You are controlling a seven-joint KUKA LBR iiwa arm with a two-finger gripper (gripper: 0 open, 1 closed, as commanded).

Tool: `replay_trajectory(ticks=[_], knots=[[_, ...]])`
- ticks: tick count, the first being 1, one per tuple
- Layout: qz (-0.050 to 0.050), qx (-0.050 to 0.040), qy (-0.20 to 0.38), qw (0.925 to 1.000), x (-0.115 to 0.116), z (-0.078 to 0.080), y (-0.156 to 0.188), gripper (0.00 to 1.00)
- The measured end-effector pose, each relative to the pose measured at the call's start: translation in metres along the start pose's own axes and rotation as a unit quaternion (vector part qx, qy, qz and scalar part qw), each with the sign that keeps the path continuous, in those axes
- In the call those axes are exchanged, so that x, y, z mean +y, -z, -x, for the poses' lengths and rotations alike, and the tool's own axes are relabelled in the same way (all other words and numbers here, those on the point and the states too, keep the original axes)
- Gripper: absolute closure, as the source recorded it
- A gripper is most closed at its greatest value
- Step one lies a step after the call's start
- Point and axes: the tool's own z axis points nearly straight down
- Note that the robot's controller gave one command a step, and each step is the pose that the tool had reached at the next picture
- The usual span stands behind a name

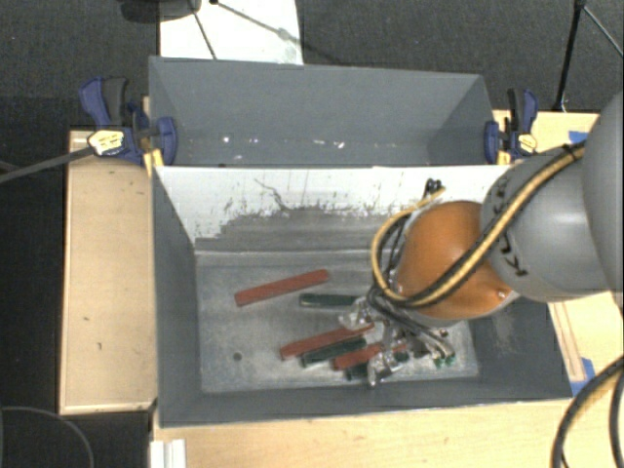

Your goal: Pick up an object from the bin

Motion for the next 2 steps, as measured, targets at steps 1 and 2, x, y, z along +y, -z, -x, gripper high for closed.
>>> replay_trajectory(ticks=[1,2], knots=[[0.0,0.0001,0.0,1.0,0.0002,-0.0001,0.0,1.0],[0.002,0.006,0.0,1.0,0.0014,-0.0028,0.0055,1.0]])
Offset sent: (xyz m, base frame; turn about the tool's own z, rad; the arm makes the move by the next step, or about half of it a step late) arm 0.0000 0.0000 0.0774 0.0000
